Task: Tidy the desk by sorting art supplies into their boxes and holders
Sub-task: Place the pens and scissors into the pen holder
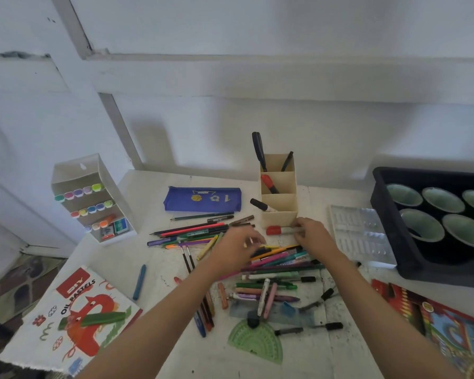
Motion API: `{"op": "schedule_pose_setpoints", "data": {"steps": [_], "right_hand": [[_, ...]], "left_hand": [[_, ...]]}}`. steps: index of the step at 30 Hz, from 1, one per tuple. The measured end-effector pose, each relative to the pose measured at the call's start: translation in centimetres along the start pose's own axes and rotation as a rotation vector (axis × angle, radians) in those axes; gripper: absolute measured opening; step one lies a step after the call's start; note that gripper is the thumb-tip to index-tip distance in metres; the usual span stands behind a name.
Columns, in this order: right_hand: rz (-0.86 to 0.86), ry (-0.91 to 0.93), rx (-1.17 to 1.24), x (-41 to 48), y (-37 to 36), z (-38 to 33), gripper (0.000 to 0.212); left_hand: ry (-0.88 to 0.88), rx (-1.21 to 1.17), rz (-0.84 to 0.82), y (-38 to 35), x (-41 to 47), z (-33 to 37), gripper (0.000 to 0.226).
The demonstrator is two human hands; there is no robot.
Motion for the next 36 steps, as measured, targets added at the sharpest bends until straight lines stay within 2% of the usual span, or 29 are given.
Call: {"op": "schedule_pose_setpoints", "data": {"steps": [3,7,15,20,25,28,31,36], "right_hand": [[-0.021,0.003,-0.109,0.0,-0.4,-0.2,0.021],[0.012,-0.045,-0.23,-0.7,-0.5,0.9,0.026],[0.302,-0.056,-0.058,-4.4,2.9,2.6,0.022],[0.359,-0.154,0.171,-6.1,3.5,3.3,0.021],[0.276,-0.118,0.327,-6.2,3.2,3.1,0.017],[0.251,-0.123,0.458,-5.5,3.8,2.7,0.015],[0.257,-0.073,0.525,-4.5,4.8,1.4,0.025],[0.313,0.0,0.544,-2.4,6.9,-0.5,0.015]], "left_hand": [[-0.053,0.297,-0.238,-4.7,-0.2,1.4,0.022],[0.006,0.69,-0.262,-7.3,0.7,2.1,0.022],[0.175,0.823,-0.293,-7.8,1.2,3.1,0.014],[0.266,0.747,-0.234,-7.9,0.8,3.1,0.018],[0.229,0.581,-0.193,-6.6,1.0,2.6,0.029],[0.156,0.358,-0.006,-4.3,1.0,3.1,0.027],[0.158,0.12,0.179,-1.7,1.2,3.3,0.019],[0.219,0.051,0.325,2.0,2.2,3.6,0.022]]}}
Point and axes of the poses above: each hand's wrist, its own x-axis towards the middle knuckle, its own y-axis out of the back of the hand, z = x × y, the point moved 6 cm from there along x, towards the middle knuckle, and after that the axes turned 11 degrees about -x, right-handed, at the moved point
